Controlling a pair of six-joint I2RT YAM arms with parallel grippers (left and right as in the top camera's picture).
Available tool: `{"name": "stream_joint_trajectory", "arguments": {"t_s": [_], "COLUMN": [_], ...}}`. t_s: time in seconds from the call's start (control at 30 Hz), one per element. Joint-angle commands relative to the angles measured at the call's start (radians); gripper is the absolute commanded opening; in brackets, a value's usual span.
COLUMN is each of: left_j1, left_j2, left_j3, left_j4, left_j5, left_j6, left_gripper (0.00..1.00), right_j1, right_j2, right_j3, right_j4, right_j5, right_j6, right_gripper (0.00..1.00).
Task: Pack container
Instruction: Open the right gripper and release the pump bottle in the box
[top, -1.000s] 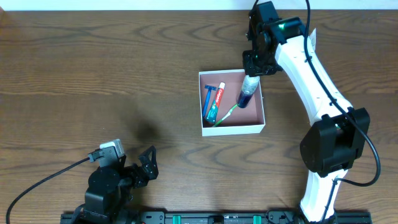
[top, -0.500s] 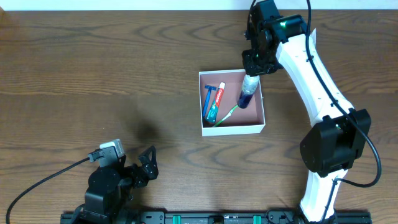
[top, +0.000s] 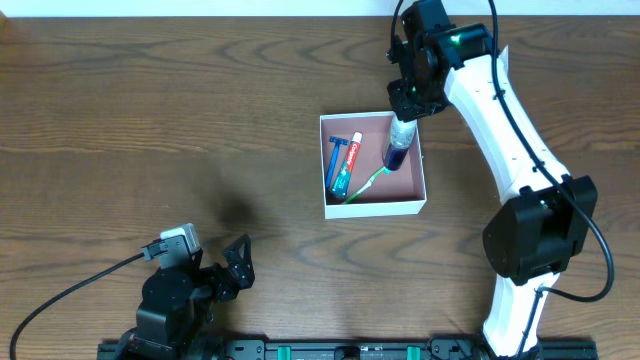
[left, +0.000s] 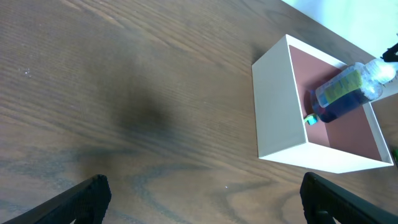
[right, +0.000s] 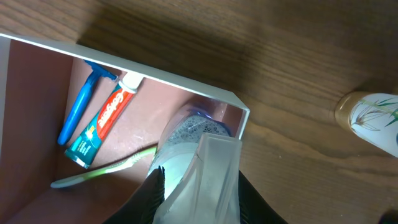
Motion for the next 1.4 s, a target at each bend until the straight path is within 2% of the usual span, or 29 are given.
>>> {"name": "stream_joint_trajectory", "arguments": {"t_s": [0.0, 0.33, 0.6, 0.93, 1.17, 1.37], "left_j1": [0.005, 0.005, 0.005, 0.005, 0.005, 0.005], "left_j2": [-0.004, -0.004, -0.004, -0.004, -0.004, -0.004], "left_j3": [0.004, 0.004, 0.004, 0.004, 0.004, 0.004], "left_j4": [0.0, 0.0, 0.0, 0.0, 0.0, 0.0], "left_j5": [-0.005, -0.005, -0.005, -0.005, -0.005, -0.005], "left_j6": [0.002, 0.002, 0.002, 0.002, 0.002, 0.002], "left_gripper": [0.98, 0.98, 0.98, 0.98, 0.98, 0.98], "right_j1": [0.005, 0.005, 0.005, 0.005, 0.005, 0.005], "right_j2": [-0.069, -0.074, -0.074, -0.074, -0.074, -0.074], "right_j3": [0.034, 0.034, 0.034, 0.034, 0.034, 0.034], "right_j4": [0.003, 0.018, 0.009, -0.008, -0.009, -0.016], "right_j5": [-0.007, 0.0, 0.028, 0.056, 0.037, 0.037], "right_j6": [-0.023, -0.062, -0.177, -0.187, -0.183, -0.175], "right_gripper": [0.13, 0.15, 0.17, 0.18, 0.31, 0.38]}}
